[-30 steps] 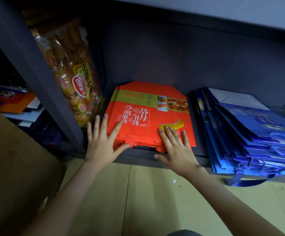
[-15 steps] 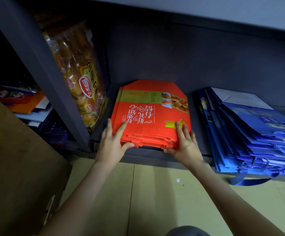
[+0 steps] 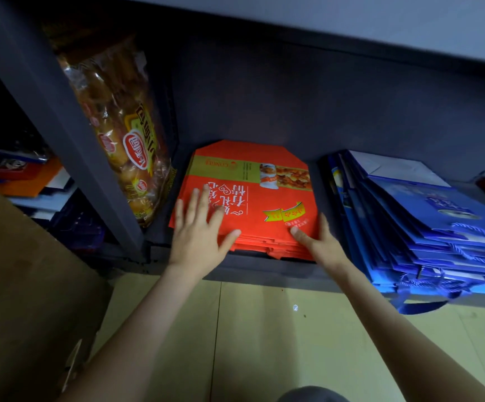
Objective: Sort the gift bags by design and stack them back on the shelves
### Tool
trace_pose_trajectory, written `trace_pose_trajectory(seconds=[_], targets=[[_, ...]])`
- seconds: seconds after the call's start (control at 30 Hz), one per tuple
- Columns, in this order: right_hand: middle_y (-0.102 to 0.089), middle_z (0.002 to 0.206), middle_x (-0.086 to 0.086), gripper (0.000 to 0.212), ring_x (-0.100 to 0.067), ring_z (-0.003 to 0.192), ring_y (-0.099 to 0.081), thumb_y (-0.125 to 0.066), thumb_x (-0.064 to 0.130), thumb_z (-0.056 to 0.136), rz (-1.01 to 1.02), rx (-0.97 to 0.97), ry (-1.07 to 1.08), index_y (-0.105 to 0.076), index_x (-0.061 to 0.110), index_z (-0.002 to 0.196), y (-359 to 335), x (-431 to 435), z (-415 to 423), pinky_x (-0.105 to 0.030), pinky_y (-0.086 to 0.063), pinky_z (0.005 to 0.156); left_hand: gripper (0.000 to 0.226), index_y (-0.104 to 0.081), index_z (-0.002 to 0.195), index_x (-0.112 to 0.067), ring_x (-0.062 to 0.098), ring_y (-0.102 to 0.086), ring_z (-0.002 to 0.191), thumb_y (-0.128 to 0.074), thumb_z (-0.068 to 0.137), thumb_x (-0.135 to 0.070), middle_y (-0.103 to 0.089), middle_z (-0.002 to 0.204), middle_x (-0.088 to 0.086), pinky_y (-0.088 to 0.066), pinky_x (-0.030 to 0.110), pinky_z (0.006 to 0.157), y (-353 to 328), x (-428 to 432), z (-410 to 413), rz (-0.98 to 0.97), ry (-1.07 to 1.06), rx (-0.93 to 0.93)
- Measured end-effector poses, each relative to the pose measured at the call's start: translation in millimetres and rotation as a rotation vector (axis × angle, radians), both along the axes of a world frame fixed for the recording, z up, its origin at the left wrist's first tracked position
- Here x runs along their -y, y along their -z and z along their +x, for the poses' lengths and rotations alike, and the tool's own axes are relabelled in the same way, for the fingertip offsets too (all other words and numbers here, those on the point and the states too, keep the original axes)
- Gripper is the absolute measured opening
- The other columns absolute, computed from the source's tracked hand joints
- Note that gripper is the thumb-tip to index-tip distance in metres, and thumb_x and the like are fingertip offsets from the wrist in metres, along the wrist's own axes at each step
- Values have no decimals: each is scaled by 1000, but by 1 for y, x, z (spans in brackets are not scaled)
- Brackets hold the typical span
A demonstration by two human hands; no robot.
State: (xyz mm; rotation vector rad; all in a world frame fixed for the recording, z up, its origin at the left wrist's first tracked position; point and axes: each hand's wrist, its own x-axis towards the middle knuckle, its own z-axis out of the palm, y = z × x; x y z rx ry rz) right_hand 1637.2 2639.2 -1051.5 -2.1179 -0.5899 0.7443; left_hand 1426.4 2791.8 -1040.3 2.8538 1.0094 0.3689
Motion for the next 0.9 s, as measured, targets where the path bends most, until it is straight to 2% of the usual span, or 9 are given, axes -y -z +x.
trace_pose_trajectory(seconds=[0.07,0.1,0.2,0.3,0.37,0.5,0.63,0.77,0.9], targets=[[-54,132,4,83,-19,121,-52,-73,48,78,-57,32,-53,-28,29,146,-1,-5,-3,-30,-39,99,78,-36,146,-24,30,-16,145,-12,87,-70,-20,156,14,-1,49,116,7,1,6,41,141,-161],[-54,134,2,82,-20,122,-52,-73,43,79,-61,65,-66,-28,27,146,0,-7,-4,-31,-40,99,76,-34,146,-27,29,-24,143,-11,87,-68,-28,154,13,-8,49,116,11,3,8,54,174,-231],[-40,148,-3,96,-22,134,-40,-73,39,82,-93,130,-88,-13,17,153,-1,-9,-6,-32,-35,107,60,-56,132,-23,33,-53,120,-28,88,-54,-58,129,16,-35,50,102,21,6,12,42,161,-289],[-36,151,-4,99,-23,137,-36,-72,40,82,-130,127,-110,-7,16,154,-3,-10,-4,-35,-34,110,51,-59,127,-21,34,-56,113,-43,88,-50,-61,121,16,-42,52,96,22,8,15,113,156,-260],[-39,149,-4,98,-23,134,-40,-72,42,81,-151,127,-132,-10,17,153,-10,-11,-2,-34,-36,108,51,-56,131,-22,33,-53,118,-54,87,-49,-59,125,16,-39,52,99,18,9,16,117,162,-263],[-48,140,-4,84,-24,127,-47,-73,38,81,-157,133,-130,-26,19,147,-20,-10,-2,-30,-40,100,56,-25,149,-24,28,-21,141,-34,99,-48,-26,153,13,-10,46,117,6,9,16,83,177,-278],[-57,131,-4,70,-23,116,-55,-73,31,82,-169,128,-125,-37,18,140,-23,-11,-7,-23,-40,84,52,-26,148,-19,22,-6,147,-37,100,-37,-12,159,9,1,39,119,-1,9,16,-6,214,-264],[-45,144,-4,86,-22,129,-45,-67,30,88,-167,99,-187,-13,18,153,-26,-10,-15,-26,-38,97,47,-32,142,-17,24,-11,146,-45,98,-27,-19,157,9,-5,38,119,-6,7,18,-96,192,-293],[-31,153,-7,73,-20,141,-29,-60,33,92,-146,268,-275,-22,12,151,-50,-1,-16,-25,-22,112,67,-27,146,-16,21,-11,146,-45,91,-51,-17,158,8,0,40,119,-18,24,36,-67,188,-217]])
